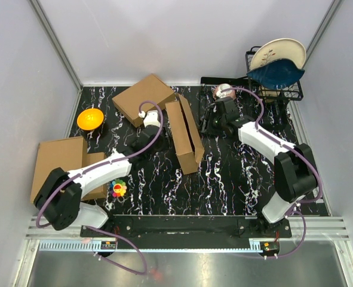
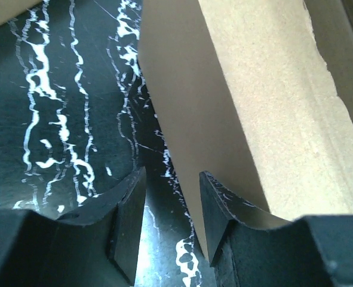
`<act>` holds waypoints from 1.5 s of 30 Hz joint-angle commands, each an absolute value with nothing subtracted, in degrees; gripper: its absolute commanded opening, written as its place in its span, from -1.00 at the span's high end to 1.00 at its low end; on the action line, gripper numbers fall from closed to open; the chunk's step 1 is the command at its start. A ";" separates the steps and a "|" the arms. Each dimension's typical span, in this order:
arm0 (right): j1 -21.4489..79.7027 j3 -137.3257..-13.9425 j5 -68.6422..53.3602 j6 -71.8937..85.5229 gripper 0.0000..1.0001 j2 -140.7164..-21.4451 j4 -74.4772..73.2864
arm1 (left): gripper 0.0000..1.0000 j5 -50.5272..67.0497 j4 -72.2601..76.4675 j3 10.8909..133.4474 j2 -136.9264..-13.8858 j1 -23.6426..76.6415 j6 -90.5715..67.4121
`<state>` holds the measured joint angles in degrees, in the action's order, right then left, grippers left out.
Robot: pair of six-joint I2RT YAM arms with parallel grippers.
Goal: Fold the paper box
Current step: Adjust the paper box at the center of the board.
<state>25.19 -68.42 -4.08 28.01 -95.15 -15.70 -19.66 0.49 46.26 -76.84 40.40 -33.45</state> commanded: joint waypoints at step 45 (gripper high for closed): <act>26.46 -82.35 -14.42 21.62 -0.14 -98.79 -24.78 | -0.07 -26.89 14.24 48.34 -76.90 52.56 -39.47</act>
